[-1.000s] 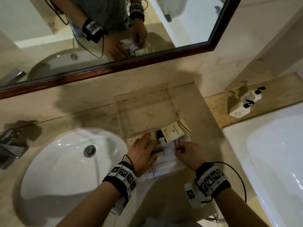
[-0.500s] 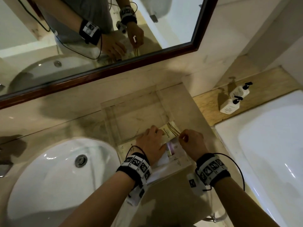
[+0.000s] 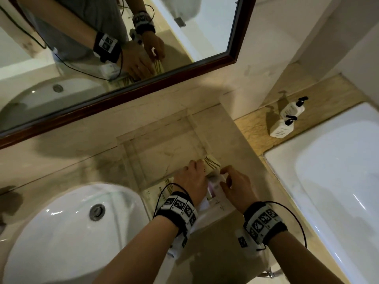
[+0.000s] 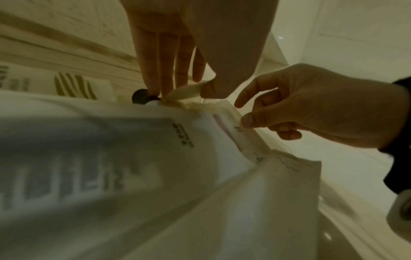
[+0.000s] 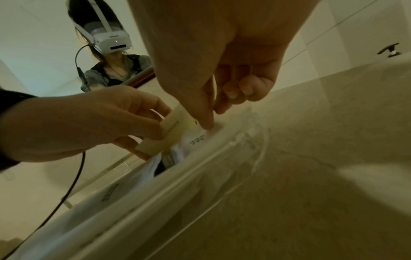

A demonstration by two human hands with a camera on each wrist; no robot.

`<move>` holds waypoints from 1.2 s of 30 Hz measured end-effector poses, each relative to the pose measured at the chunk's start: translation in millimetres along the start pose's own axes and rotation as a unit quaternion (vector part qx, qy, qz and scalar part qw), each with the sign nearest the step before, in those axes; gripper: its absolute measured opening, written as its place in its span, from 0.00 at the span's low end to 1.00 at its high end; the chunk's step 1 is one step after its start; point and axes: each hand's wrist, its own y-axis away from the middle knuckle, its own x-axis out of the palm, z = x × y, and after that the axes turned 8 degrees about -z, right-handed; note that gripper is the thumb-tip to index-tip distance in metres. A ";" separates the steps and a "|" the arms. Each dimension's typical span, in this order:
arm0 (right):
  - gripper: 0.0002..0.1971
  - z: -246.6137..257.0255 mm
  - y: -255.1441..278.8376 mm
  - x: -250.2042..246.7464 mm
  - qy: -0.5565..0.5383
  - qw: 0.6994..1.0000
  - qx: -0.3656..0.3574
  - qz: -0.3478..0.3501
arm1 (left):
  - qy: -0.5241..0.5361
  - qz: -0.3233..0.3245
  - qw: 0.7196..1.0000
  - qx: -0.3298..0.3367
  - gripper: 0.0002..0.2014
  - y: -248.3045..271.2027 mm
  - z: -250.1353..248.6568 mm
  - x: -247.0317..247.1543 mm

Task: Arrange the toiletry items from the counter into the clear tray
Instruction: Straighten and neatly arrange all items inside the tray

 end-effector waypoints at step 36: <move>0.20 -5.2 7.9 -0.9 -0.063 0.989 -0.111 -0.072 | -0.062 -0.008 0.998 0.031 0.19 -2.3 1.1 0.8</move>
